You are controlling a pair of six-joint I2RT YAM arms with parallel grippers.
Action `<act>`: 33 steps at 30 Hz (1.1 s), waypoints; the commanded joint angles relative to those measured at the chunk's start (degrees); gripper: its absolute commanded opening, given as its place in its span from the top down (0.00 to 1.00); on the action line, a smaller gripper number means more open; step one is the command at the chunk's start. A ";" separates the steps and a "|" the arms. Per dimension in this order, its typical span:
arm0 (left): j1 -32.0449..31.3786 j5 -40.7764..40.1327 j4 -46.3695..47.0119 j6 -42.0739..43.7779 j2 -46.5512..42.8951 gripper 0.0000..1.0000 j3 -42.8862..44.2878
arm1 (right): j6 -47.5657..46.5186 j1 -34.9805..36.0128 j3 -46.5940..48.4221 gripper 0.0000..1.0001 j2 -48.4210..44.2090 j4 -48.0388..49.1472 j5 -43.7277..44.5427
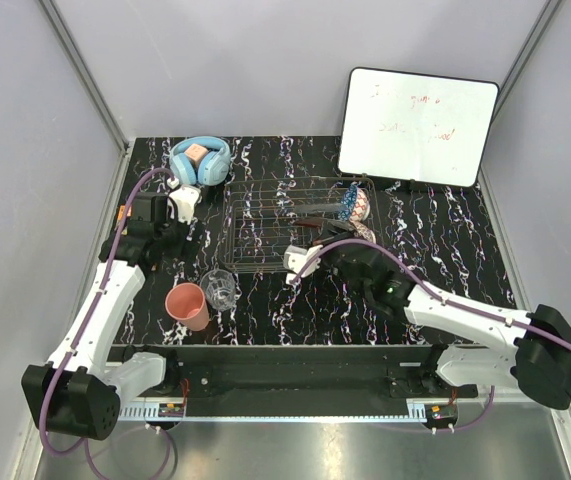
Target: Load the mixed dishes into the dish rack
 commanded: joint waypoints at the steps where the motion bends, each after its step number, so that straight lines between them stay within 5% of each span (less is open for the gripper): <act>1: 0.43 -0.65 2.41 -0.08 -0.02 0.18 0.74 | 1.17 1.67 -1.07 1.00 -1.46 0.90 0.34; 13: 0.52 -0.82 2.59 -0.08 -0.20 0.18 0.21 | 4.86 2.29 -3.01 1.00 1.62 -2.35 0.33; 20: 0.52 -0.74 2.76 0.00 -0.02 0.18 0.21 | 12.50 2.82 -1.52 0.74 4.96 -4.90 2.18; 33: 0.52 -0.65 2.76 0.00 0.33 0.18 0.56 | 23.23 3.70 -0.72 0.55 0.40 -8.59 5.96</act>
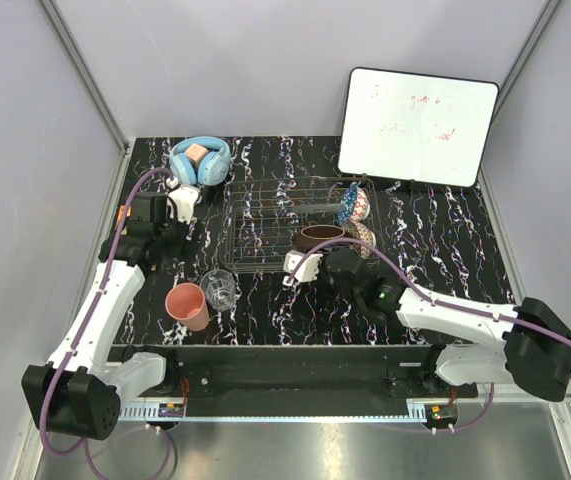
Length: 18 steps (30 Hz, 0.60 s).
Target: Load the mixed dishes into the dish rack
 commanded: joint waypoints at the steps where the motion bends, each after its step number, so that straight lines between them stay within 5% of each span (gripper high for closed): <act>1: 0.25 -0.54 2.46 0.00 0.22 0.18 0.56 | 4.78 0.68 0.94 0.55 -3.63 -1.71 2.79; 3: 0.25 -0.54 2.54 -0.08 0.40 0.18 0.82 | 4.87 0.68 0.59 0.55 -3.63 0.03 4.89; 9: 0.25 -0.54 2.37 -0.35 0.13 0.18 1.18 | 3.29 0.24 2.34 0.80 0.40 6.80 7.89; 18: 0.25 -1.42 2.28 0.62 -0.83 0.18 -0.31 | 0.74 -2.74 5.94 0.81 4.19 10.51 6.40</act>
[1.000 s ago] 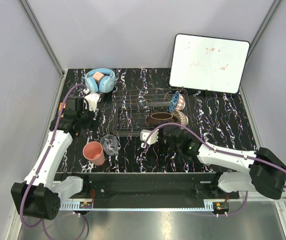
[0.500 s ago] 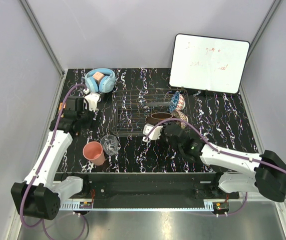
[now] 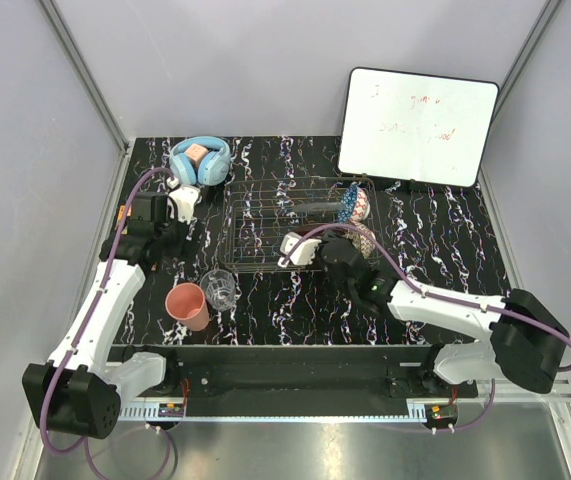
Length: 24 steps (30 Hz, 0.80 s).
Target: Load the mixed dishes into the dish rack
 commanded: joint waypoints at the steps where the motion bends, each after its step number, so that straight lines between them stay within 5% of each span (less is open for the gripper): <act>1: 0.34 -1.42 2.37 0.51 -0.99 0.18 -0.23 | -1.10 -2.78 4.04 0.81 1.46 4.80 0.13; 6: 0.34 -1.33 2.37 0.51 -0.98 0.18 0.21 | -0.92 -4.55 4.75 0.80 3.66 4.28 -0.14; 12: 0.34 -1.77 2.54 1.30 -1.25 0.18 -0.58 | 3.12 -4.46 2.65 0.68 0.15 0.15 -0.40; 24: 0.34 -1.59 2.46 0.86 -0.28 0.18 0.91 | 11.90 -1.22 7.54 0.29 -11.89 -15.31 3.81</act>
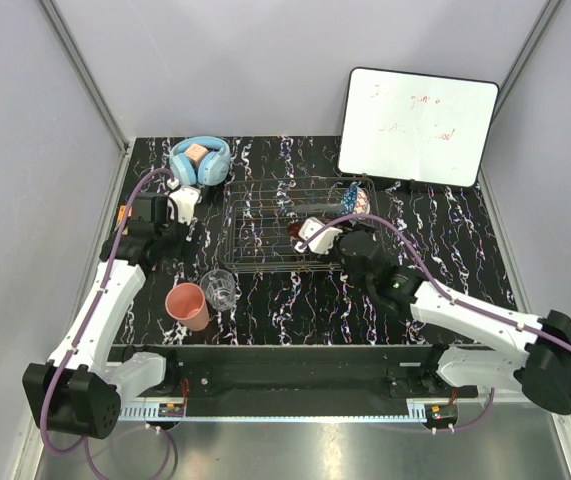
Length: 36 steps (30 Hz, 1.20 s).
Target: Load the mixed dishes into the dish rack
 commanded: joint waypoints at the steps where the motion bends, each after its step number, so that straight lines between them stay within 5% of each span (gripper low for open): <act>1: 0.30 -1.09 2.41 0.34 -0.20 0.18 1.37 | 10.01 4.48 6.44 0.27 -5.34 -9.52 3.55; 2: 0.30 -1.09 2.33 0.34 -0.19 0.18 1.37 | 12.93 5.55 8.02 0.25 -5.52 -11.37 3.38; 3: 0.30 -1.00 2.15 0.34 -0.19 0.18 1.37 | 16.35 6.78 11.95 0.02 -5.52 -13.13 2.94; 7: 0.39 -0.74 1.54 0.69 -1.24 0.18 0.76 | 47.58 8.90 24.98 0.00 -1.84 -24.21 -5.46; 10: 0.56 -0.30 1.01 1.04 -2.65 0.18 0.23 | 57.06 8.98 20.45 0.00 -1.13 -18.27 -15.50; 13: 0.56 0.66 -0.22 1.65 -3.71 0.18 -0.29 | 57.69 8.98 16.48 0.04 0.79 -12.89 -19.74; 16: 0.56 3.39 -2.50 3.23 -5.29 0.20 -1.08 | 57.60 8.90 18.49 0.36 4.74 -16.73 -16.76; 17: 0.56 3.83 -3.20 3.84 -6.51 0.21 -1.43 | 58.13 8.98 19.19 0.38 5.72 -17.62 -15.97; 26: 0.56 8.83 -11.73 12.20 -13.02 0.30 -5.92 | 59.63 8.99 18.41 0.38 6.78 -17.46 -10.87; 36: 0.56 10.86 -13.23 15.01 -9.43 0.43 -7.33 | 59.98 8.90 16.56 0.35 5.64 -16.58 -9.02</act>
